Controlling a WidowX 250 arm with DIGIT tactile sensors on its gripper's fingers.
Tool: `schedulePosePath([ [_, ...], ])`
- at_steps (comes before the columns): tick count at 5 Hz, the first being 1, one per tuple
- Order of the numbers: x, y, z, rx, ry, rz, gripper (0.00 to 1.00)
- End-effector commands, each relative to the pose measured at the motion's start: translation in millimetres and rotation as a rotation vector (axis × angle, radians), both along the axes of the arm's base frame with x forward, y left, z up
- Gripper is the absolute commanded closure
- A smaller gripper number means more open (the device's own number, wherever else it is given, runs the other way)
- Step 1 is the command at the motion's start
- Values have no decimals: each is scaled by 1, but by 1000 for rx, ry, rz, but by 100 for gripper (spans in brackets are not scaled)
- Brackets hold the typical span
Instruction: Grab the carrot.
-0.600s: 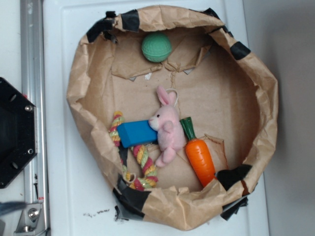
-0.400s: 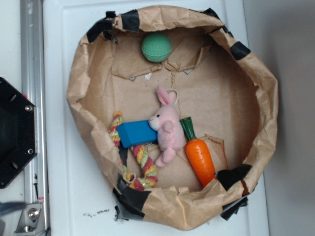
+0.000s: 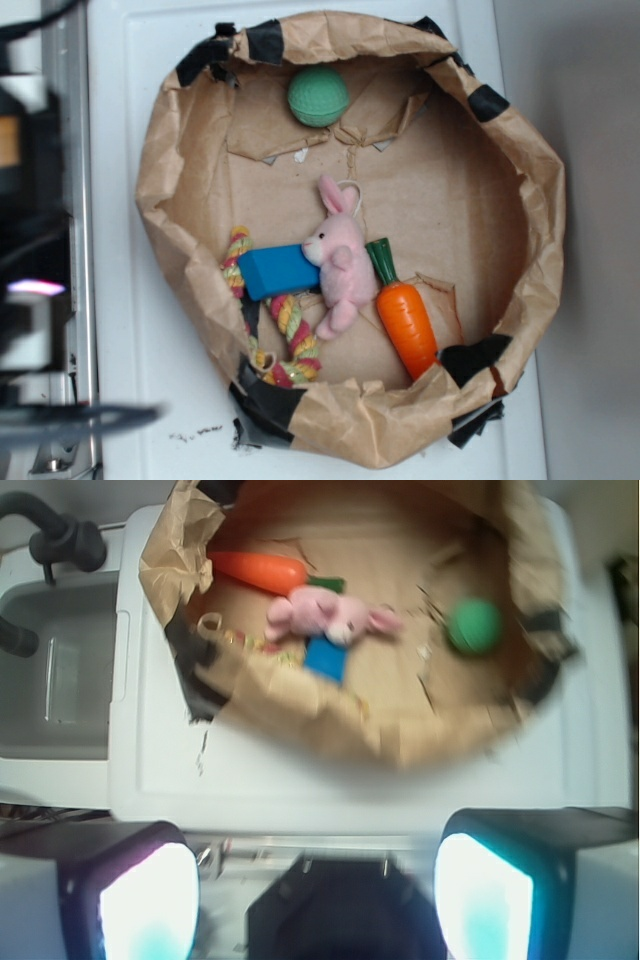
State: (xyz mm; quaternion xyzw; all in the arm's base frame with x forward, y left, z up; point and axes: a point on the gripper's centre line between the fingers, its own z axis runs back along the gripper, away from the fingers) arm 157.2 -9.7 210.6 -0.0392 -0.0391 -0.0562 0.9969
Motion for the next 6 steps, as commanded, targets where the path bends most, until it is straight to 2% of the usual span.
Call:
schedulePosePath([
  [1, 75, -2, -34, 99, -354, -201, 0],
  [2, 111, -4, -76, 63, -385, -299, 0],
  [3, 137, -12, -101, 27, -361, -353, 0],
  [4, 152, -30, -113, -6, -344, -392, 0],
  [5, 150, -59, -124, -35, -327, -470, 0],
  [6, 136, -87, -128, -86, -299, -556, 0],
])
